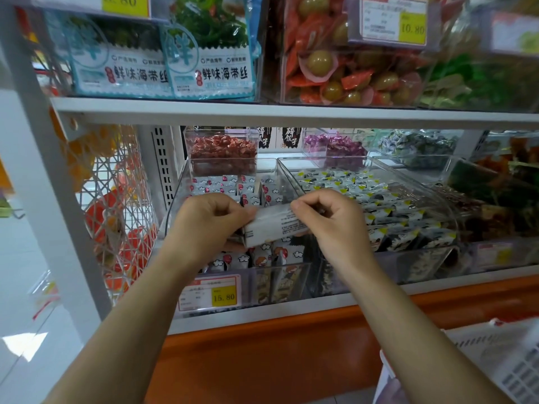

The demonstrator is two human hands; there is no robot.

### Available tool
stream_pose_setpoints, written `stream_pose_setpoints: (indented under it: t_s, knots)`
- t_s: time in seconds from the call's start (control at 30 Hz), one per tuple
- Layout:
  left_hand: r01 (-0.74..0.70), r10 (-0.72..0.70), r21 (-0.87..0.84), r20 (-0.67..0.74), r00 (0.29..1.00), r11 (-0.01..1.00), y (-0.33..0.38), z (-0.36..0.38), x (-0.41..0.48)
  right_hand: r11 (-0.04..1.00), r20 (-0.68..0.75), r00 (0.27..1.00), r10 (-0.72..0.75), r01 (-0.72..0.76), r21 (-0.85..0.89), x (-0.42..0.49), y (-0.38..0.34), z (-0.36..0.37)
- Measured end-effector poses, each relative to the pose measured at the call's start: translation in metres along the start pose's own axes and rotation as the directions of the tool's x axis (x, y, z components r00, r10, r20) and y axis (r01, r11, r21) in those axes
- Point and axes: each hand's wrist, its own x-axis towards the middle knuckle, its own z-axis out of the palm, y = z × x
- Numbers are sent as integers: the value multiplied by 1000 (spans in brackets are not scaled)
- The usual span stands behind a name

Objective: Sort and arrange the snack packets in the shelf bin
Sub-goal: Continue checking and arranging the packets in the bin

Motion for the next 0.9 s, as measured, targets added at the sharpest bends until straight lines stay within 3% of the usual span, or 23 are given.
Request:
stream_pose_setpoints:
  t_s: [0.13, 0.23, 0.3, 0.37, 0.43, 0.5, 0.6, 0.67, 0.73, 0.8, 0.9]
  knots:
    - [-48, 46, 34, 58, 997, 998, 1, 2, -3, 998, -65, 996, 57, -56, 15, 0, 0, 3]
    - [-105, 82, 211, 115, 990, 972, -2, 3, -4, 995, -110, 989, 97, -94, 35, 1, 0, 3]
    - [-141, 129, 218, 70, 989, 966, -3, 4, -2, 983, -33, 990, 138, -133, 124, 1, 1, 1]
    - [-135, 135, 98, 7, 991, 986, -3, 5, 0, 947, 110, 982, 153, -177, 267, 3, 1, -3]
    - [-110, 109, -34, -30, 994, 993, -2, 7, 4, 968, 154, 985, 79, -113, 223, 8, 1, -7]
    - [-109, 108, -45, -29, 994, 993, -3, 12, 9, 989, 111, 993, 28, -44, 140, 15, 0, -10]
    - [-123, 132, 177, -38, 991, 977, -11, 21, 20, 997, -15, 1000, 20, -19, 77, 30, 2, -13]
    - [-135, 154, 445, -6, 988, 885, -17, 25, 26, 998, -89, 996, -17, 12, -56, 43, 6, -12]
    - [-184, 141, 685, 119, 983, 705, -24, 28, 32, 959, -74, 991, -111, 88, -268, 57, 10, -10]
    - [-217, 43, 823, 229, 972, 524, -33, 30, 35, 879, 41, 987, -157, 159, -449, 72, 12, -8]
    - [-245, -24, 868, 283, 959, 432, -41, 31, 39, 688, 281, 955, -95, 267, -675, 87, 15, -1]
